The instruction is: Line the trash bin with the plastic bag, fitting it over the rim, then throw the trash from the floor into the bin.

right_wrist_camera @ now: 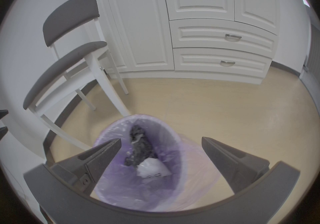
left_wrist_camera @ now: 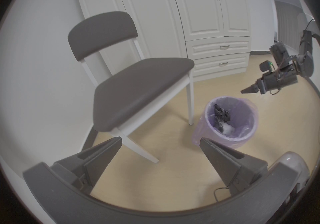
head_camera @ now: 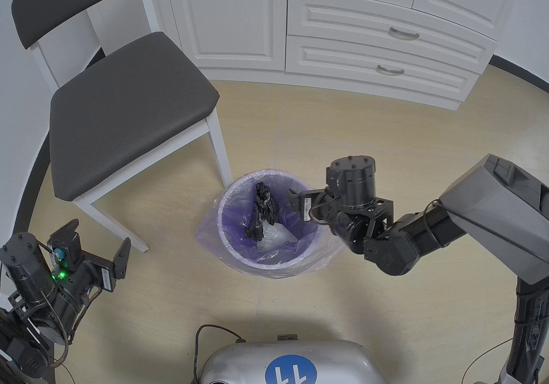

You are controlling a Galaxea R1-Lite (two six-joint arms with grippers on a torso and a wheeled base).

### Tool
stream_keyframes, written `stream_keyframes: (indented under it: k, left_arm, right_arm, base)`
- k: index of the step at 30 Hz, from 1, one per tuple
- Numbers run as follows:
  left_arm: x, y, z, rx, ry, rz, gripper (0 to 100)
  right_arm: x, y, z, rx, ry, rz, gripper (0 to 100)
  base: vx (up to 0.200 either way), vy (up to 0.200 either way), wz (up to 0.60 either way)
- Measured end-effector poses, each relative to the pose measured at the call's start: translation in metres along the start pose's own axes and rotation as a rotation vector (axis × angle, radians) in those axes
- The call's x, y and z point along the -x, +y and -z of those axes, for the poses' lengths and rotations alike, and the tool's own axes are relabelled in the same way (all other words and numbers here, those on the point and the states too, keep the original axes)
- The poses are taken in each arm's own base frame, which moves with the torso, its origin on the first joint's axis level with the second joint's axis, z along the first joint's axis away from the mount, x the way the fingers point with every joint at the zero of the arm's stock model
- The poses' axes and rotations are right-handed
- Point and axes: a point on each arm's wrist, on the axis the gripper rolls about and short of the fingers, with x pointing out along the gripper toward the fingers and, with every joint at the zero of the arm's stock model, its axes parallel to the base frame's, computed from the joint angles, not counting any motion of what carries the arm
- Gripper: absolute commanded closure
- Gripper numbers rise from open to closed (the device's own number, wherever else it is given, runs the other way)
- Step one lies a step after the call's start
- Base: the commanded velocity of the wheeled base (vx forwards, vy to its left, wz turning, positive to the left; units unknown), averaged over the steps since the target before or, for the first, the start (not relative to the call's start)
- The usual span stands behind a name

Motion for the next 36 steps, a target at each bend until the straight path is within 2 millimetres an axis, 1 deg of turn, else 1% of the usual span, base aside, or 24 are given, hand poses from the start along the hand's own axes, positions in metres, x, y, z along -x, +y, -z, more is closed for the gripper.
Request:
stream_keyframes:
  k: [5, 8, 10, 12, 15, 21, 27, 30, 33, 36]
  left_arm:
    - [-0.003, -0.014, 0.007, 0.034, 0.056, 0.066, 0]
    - [-0.007, -0.019, 0.013, 0.031, 0.090, 0.086, 0]
    - [-0.011, -0.023, 0.018, 0.025, 0.121, 0.095, 0]
    - [-0.017, -0.026, 0.022, 0.021, 0.140, 0.096, 0]
    - [-0.032, -0.031, 0.027, 0.016, 0.149, 0.089, 0]
    - [-0.065, -0.039, 0.042, -0.011, 0.157, 0.092, 0]
    - [-0.091, -0.042, 0.055, -0.017, 0.184, 0.086, 0]
    - [-0.104, -0.043, 0.061, -0.013, 0.190, 0.085, 0]
    - [-0.112, -0.043, 0.067, -0.010, 0.201, 0.090, 0]
    - [-0.115, -0.044, 0.072, -0.007, 0.217, 0.091, 0]
  right_arm:
    - [-0.018, -0.041, -0.001, 0.054, 0.047, 0.072, 0]
    - [-0.027, -0.056, 0.000, 0.058, 0.069, 0.097, 0]
    - [-0.034, -0.062, 0.000, 0.054, 0.069, 0.111, 0]
    - [-0.040, -0.065, 0.002, 0.052, 0.069, 0.117, 0]
    - [-0.052, -0.070, 0.008, 0.048, 0.075, 0.131, 0]
    - [-0.071, -0.076, 0.024, 0.048, 0.097, 0.149, 0]
    - [-0.082, -0.087, 0.036, 0.058, 0.159, 0.179, 0]
    - [-0.086, -0.089, 0.041, 0.061, 0.175, 0.183, 0]
    - [-0.092, -0.091, 0.045, 0.059, 0.179, 0.189, 0]
    - [-0.097, -0.092, 0.050, 0.050, 0.182, 0.192, 0]
  base:
    - [0.000, 0.000, 0.00]
    - [0.000, 0.000, 0.00]
    - [0.000, 0.000, 0.00]
    - [0.000, 0.000, 0.00]
    - [0.000, 0.000, 0.00]
    - [0.000, 0.000, 0.00]
    - [0.000, 0.000, 0.00]
    - [0.000, 0.000, 0.00]
    - [0.000, 0.000, 0.00]
    - [0.000, 0.000, 0.00]
